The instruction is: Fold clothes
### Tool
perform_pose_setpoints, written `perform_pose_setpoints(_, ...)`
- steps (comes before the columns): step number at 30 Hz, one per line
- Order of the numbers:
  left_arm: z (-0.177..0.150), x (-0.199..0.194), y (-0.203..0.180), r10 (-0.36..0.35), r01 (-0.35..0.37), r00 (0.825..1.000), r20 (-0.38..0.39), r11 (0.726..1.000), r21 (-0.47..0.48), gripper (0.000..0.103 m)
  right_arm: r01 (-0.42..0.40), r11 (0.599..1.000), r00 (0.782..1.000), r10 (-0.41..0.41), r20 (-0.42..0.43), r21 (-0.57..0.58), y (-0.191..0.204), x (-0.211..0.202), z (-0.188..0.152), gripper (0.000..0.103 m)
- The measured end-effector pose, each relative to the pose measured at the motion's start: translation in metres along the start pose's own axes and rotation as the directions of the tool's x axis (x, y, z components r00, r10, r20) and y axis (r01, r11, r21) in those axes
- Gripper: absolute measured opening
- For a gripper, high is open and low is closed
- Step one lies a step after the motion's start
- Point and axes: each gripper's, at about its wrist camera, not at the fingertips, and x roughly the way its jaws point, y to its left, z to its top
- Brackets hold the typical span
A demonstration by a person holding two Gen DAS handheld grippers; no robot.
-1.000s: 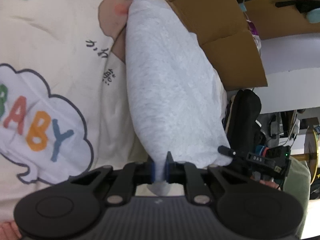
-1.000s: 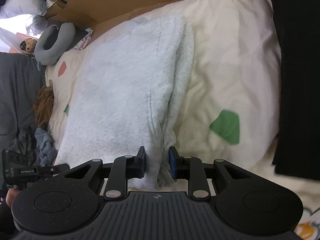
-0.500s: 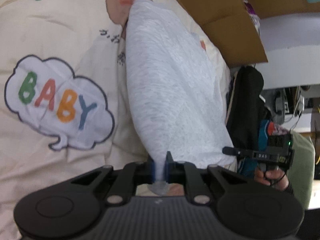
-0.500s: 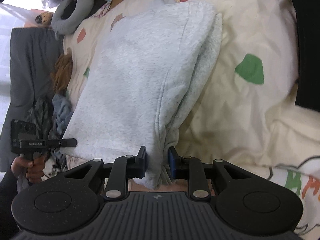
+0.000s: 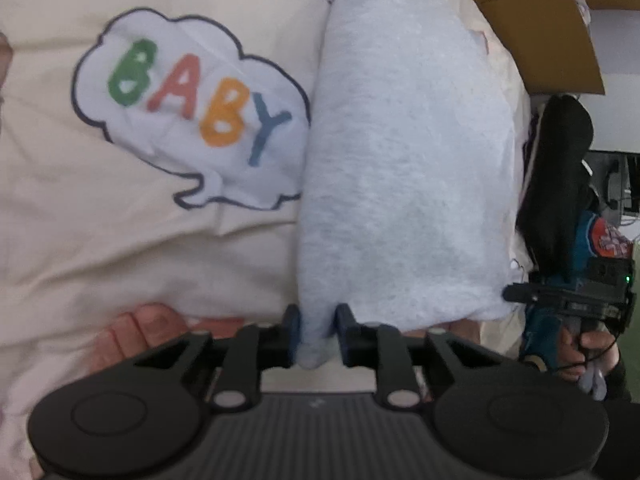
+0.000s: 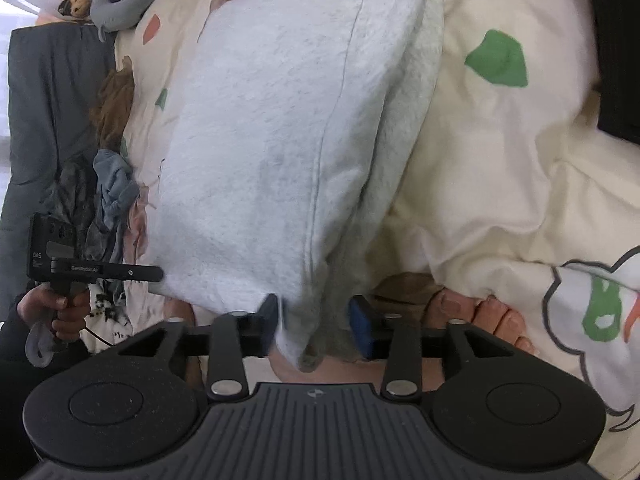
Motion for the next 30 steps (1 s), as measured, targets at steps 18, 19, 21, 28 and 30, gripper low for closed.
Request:
perform_pose_setpoints(18,0.047,-0.005,0.008,-0.069,0.066,0.973,0.218,0.998,0.019,0.051,0.059,0.997,0.985,-0.066,0.157,0.047,-0.021,0.008,0.039,0.074)
perform_pose_setpoints(19,0.049,-0.004,0.009,-0.075,0.074,0.972,0.225,0.997,0.012,0.051,0.062,0.997,0.985,-0.069,0.159,0.047,-0.023,0.009,0.040,0.075)
perform_pose_setpoints(21,0.052,-0.002,0.010,-0.087,0.087,0.968,0.234,0.996,0.010,0.051,0.055,0.997,0.985,-0.062,0.164,0.045,-0.023,0.011,0.043,0.078)
perform_pose_setpoints(28,0.056,0.022,0.007,-0.062,0.059,0.972,0.225,0.998,0.017,0.044,0.068,0.995,0.981,-0.079,0.180,0.070,-0.027,0.025,0.049,0.080)
perform_pose_setpoints(30,0.055,0.027,0.005,-0.051,0.049,0.972,0.227,0.999,0.018,0.044,0.080,0.995,0.980,-0.090,0.177,0.063,-0.025,0.028,0.050,0.080)
